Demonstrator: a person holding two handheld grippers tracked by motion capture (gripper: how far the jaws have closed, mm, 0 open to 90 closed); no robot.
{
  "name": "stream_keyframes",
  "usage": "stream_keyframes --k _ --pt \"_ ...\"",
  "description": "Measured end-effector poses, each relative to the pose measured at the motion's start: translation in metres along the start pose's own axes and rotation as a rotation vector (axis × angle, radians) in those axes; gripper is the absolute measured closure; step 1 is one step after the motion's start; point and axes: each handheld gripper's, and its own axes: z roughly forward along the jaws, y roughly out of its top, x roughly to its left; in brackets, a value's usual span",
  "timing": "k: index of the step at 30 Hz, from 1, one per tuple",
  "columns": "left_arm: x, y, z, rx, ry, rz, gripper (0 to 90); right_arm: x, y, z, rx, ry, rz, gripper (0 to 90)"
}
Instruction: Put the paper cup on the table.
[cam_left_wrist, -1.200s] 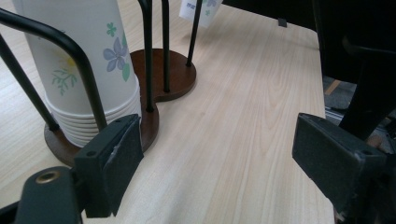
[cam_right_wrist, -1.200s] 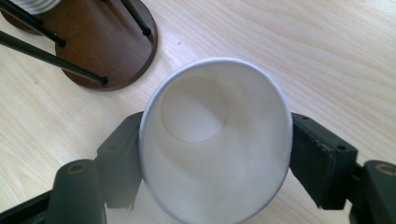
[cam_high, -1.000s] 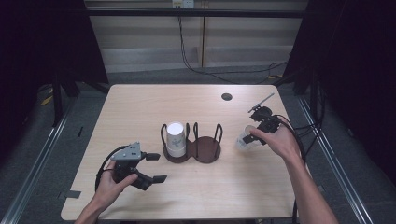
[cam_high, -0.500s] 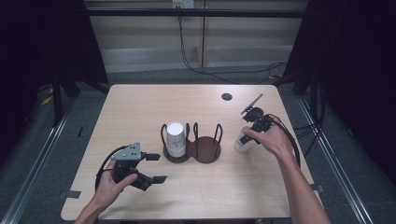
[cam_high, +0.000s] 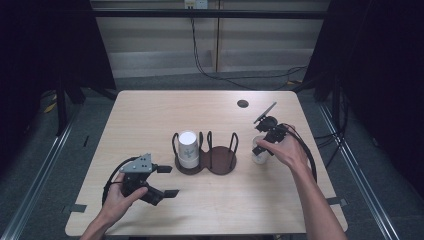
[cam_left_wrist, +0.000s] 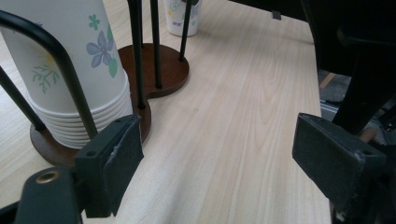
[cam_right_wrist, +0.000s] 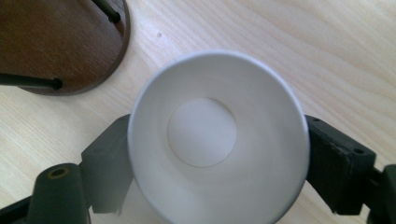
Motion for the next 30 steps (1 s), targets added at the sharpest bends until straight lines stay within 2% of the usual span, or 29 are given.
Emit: stream_keyframes --k 3,8,13,17,19,21,23,25,28,30 --pt "0.000 0.000 0.000 0.002 0.006 0.001 16.0 -0.001 -0.001 -0.001 -0.020 0.017 0.005 17.4" --pt "0.000 0.000 -0.001 0.001 0.003 0.002 16.0 -0.002 -0.005 -0.002 -0.040 0.012 0.014 16.0" --pt "0.001 0.000 -0.002 0.000 0.005 0.003 16.0 -0.005 -0.010 -0.001 -0.069 0.038 0.044 14.7" --pt "0.001 -0.001 -0.002 0.003 0.012 -0.003 16.0 -0.006 -0.011 -0.004 -0.100 0.031 0.061 14.9" --pt "0.001 0.000 -0.003 -0.011 0.001 -0.011 16.0 -0.008 -0.012 -0.006 -0.128 0.044 0.083 14.6" --pt "0.002 0.002 -0.005 -0.051 -0.026 -0.038 16.0 -0.010 -0.012 -0.008 -0.148 0.068 0.101 15.2" --pt "0.003 0.004 -0.008 -0.047 0.002 -0.026 16.0 -0.010 -0.012 -0.011 -0.177 0.056 0.100 14.3" --pt "0.005 0.004 -0.010 -0.066 0.012 -0.044 16.1 -0.010 -0.014 -0.011 -0.212 0.069 0.124 15.5" --pt "0.006 0.004 -0.013 -0.047 0.037 -0.028 16.1 -0.010 -0.016 -0.012 -0.257 0.047 0.125 14.2" --pt "0.006 0.001 -0.014 -0.040 0.040 -0.030 16.1 -0.008 -0.017 -0.013 -0.288 0.052 0.137 14.3"
